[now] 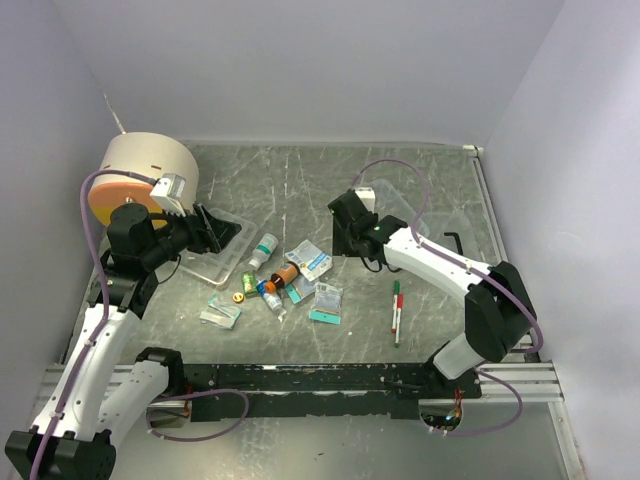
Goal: Organize the medicine kit
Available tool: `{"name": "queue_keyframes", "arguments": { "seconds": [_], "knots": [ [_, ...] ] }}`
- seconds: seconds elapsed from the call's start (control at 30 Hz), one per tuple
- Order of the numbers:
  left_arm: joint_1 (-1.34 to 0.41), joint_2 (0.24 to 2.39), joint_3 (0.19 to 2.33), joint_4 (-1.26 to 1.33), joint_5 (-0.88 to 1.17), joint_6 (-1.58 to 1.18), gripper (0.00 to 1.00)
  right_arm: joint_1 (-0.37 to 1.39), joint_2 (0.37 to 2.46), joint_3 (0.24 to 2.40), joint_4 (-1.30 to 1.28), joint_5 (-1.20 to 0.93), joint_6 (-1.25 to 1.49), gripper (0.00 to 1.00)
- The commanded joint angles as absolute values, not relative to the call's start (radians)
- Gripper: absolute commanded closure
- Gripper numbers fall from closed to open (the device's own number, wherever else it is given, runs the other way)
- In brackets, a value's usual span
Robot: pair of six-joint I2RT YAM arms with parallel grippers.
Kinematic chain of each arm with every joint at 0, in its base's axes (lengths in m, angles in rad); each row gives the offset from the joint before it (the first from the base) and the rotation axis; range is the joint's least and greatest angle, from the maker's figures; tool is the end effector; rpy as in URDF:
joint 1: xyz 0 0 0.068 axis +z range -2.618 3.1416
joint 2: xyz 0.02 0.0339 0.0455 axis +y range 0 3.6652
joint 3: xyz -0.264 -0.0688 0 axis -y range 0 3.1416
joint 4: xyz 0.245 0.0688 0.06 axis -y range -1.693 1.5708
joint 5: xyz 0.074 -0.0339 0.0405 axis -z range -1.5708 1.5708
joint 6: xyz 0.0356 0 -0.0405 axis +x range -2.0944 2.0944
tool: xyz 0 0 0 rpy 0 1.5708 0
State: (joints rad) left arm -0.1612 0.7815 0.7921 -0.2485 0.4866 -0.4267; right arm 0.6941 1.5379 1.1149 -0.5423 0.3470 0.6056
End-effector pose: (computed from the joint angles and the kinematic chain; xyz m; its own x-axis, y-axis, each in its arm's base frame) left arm 0.1744 -0.0452 0.3372 -0.4561 -0.2965 -0.8391 0.4412 0.7435 -0.5025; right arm 0.2541 0.1957 0.2431 -0.7773 0.0495 -0.6271 -0.0125 0.9955 0.0941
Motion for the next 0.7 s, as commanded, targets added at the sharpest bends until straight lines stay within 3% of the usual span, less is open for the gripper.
{"name": "queue_keyframes", "arguments": {
  "seconds": [0.0,0.17,0.37,0.67],
  "knots": [
    [-0.169,0.767,0.808,-0.26,0.46,-0.416,0.19,0.687,1.522,1.117,-0.612,0.523,0.627,0.43],
    [-0.169,0.775,0.81,-0.268,0.454,-0.417,0.19,0.669,1.464,1.079,-0.577,0.501,0.627,0.4],
    [-0.169,0.764,0.801,-0.238,0.498,-0.415,0.19,0.638,1.393,1.14,-0.461,0.246,0.634,0.38],
    [-0.169,0.758,0.796,-0.227,0.517,-0.411,0.18,0.558,1.514,1.242,-0.354,0.362,0.648,0.3]
  ]
}}
